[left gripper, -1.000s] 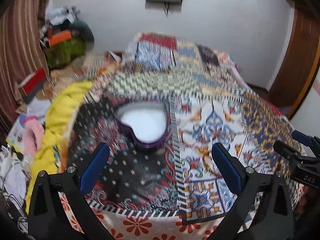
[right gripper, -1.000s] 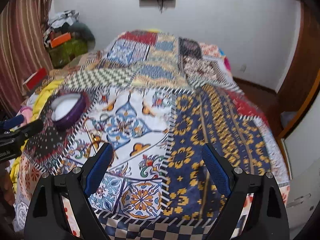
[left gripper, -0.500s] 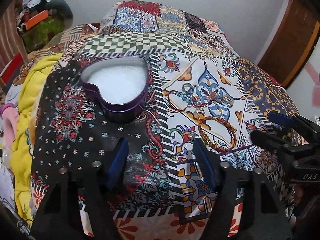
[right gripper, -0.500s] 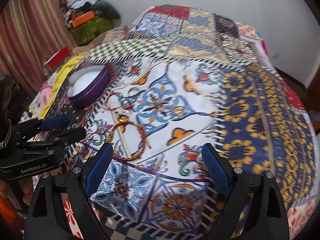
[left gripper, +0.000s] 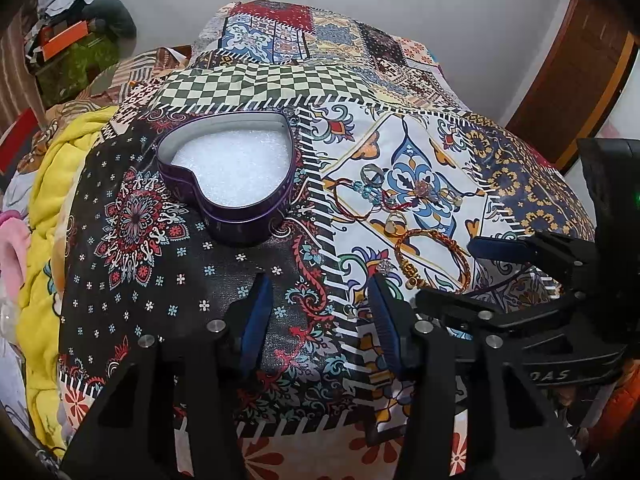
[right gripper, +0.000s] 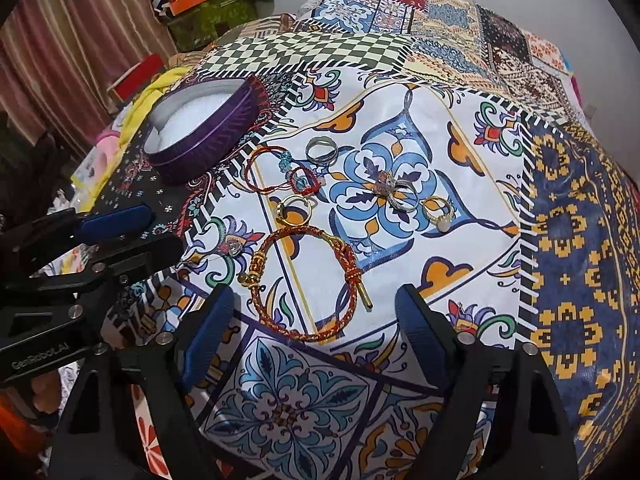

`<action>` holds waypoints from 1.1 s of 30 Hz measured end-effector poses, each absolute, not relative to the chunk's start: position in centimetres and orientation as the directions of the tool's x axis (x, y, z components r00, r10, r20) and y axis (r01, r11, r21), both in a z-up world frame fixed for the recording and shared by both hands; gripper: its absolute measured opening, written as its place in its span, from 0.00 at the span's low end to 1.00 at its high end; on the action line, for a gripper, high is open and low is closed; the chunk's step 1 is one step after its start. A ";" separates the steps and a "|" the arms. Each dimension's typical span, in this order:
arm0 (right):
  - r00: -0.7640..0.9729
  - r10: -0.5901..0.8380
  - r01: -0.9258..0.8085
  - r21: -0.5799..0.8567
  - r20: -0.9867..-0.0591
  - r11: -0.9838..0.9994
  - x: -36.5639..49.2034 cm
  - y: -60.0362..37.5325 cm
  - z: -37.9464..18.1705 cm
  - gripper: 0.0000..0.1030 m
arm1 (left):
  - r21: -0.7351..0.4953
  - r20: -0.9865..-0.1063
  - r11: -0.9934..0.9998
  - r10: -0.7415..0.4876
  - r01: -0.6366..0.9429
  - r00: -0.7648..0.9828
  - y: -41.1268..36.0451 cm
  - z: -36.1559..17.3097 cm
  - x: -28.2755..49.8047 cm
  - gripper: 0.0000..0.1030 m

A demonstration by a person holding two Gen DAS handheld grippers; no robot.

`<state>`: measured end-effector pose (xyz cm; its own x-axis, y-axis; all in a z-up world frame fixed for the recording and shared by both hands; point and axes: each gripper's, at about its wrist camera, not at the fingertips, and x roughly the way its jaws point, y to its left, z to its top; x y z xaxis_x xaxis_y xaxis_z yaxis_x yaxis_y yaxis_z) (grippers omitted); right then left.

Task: Organize jewelry
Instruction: 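Lower both tools toward the loose jewelry beside the purple heart tin, then grasp the gold-and-red bracelet with the right tool while the left tool grasps a small earring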

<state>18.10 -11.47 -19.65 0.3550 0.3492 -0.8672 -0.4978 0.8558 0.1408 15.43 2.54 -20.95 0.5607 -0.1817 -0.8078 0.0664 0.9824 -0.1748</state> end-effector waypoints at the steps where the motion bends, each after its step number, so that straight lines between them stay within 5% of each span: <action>1: 0.362 0.341 -0.497 0.131 -0.867 0.858 18.0 -11.4 -19.7 0.73 | -0.177 -0.808 0.982 -0.185 0.070 0.560 2.5 -21.0 15.4 0.45; 14: 0.395 0.351 -0.493 0.127 -0.849 0.861 18.2 -11.9 -19.2 0.12 | -0.175 -0.814 0.976 -0.216 0.127 0.539 0.8 -21.1 15.7 0.37; 24: 0.436 0.368 -0.443 0.161 -0.821 0.882 18.1 -14.3 -17.5 0.10 | -0.177 -0.820 0.971 -0.237 0.163 0.521 -0.8 -22.0 17.4 0.32; 29: 0.465 0.371 -0.414 0.173 -0.804 0.894 18.1 -15.4 -16.6 0.10 | -0.135 -0.826 0.974 -0.213 0.183 0.523 -1.7 -22.3 17.8 0.10; 33: 0.479 0.374 -0.403 0.179 -0.794 0.897 18.2 -15.8 -16.0 0.10 | -0.131 -0.826 0.975 -0.209 0.182 0.524 -1.9 -22.3 17.8 0.08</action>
<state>18.16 -15.78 -16.01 0.4785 0.3739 -0.7945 -0.4035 0.8973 0.1793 17.83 -1.90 -22.28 0.5239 -0.2090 -0.8257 0.1820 0.9745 -0.1312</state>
